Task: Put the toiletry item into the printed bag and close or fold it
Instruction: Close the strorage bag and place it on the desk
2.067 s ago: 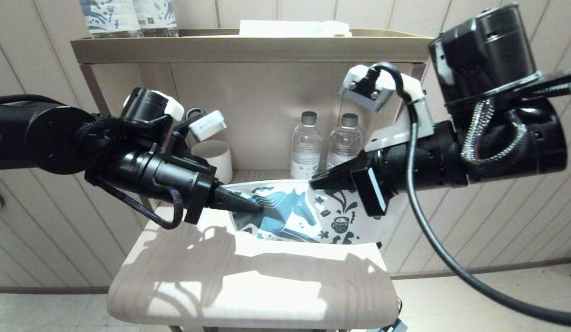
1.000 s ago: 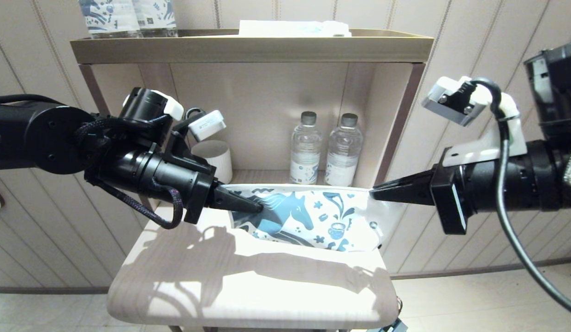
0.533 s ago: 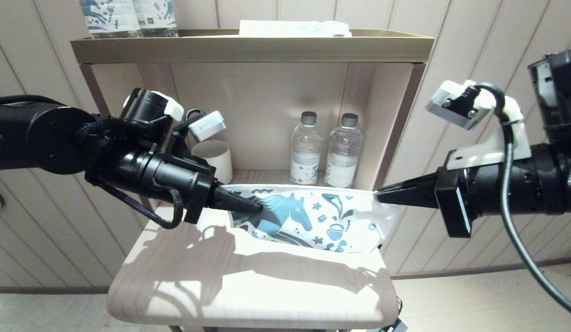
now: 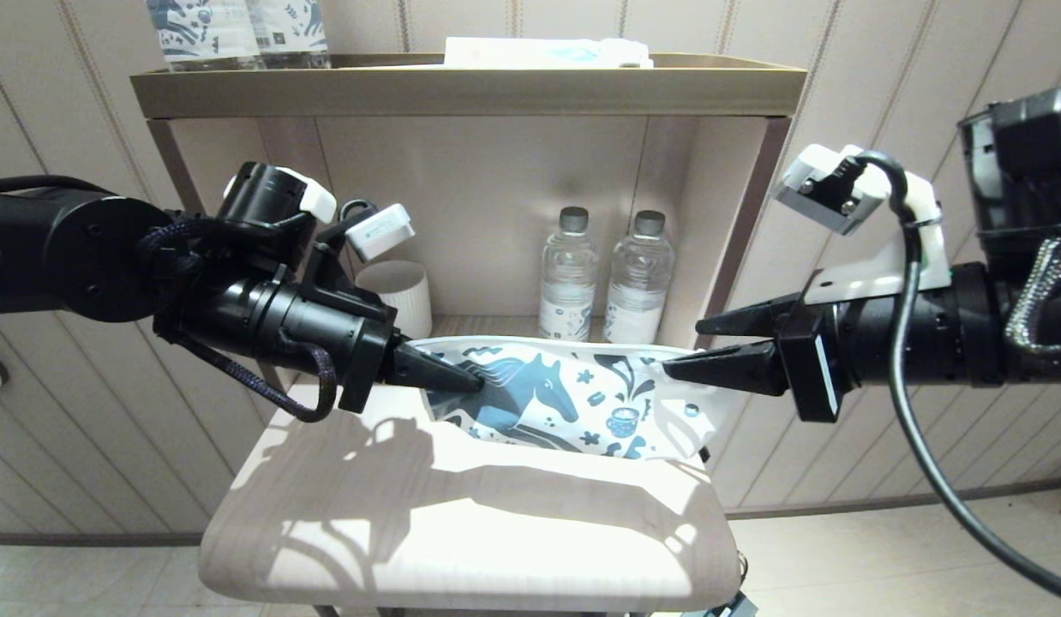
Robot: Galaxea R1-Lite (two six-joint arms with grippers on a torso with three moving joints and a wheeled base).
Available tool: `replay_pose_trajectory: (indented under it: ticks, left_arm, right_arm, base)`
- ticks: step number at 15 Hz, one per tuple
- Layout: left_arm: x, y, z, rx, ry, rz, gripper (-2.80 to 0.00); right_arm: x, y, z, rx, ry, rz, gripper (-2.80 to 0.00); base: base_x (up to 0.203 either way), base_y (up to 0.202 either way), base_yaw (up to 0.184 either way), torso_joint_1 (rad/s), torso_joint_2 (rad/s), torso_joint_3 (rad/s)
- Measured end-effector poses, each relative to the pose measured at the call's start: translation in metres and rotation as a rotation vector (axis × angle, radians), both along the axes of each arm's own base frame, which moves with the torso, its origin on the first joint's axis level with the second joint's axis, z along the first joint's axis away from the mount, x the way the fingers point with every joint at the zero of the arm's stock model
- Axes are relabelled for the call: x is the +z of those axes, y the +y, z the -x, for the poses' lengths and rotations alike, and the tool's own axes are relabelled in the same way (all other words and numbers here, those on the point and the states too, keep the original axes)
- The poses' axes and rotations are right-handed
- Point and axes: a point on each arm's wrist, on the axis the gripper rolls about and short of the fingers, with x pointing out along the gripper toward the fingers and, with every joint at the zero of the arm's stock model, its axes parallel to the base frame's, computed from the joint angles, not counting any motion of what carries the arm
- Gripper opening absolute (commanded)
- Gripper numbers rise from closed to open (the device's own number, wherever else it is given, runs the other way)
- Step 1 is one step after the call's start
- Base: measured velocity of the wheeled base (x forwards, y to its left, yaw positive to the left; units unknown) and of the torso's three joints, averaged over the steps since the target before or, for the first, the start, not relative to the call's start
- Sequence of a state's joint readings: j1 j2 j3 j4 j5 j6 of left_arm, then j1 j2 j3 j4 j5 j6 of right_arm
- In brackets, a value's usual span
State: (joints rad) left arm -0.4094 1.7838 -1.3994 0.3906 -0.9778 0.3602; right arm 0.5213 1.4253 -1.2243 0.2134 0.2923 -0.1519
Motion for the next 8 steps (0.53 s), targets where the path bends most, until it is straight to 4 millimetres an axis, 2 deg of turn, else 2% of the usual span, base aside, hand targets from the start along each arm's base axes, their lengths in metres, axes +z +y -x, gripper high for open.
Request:
replay_pose_trajectory:
  ticks: [4,8]
  left_arm:
    - [-0.002,0.0,-0.003,0.005,0.001,-0.002,-2.8]
    - [-0.007,0.003,-0.015,0.026,0.011,-0.005,-2.8]
  right_arm:
    - [0.0,-0.002,0.002,-0.011,0.002,-0.001,0.0]
    - [0.009,-0.013,0.022,-0.005,-0.034,-0.029,0.0]
  base:
    - [0.0,0.0,0.0,0.0,0.0,0.0]
    - [0.0,0.0,0.0,0.0,0.0,0.0]
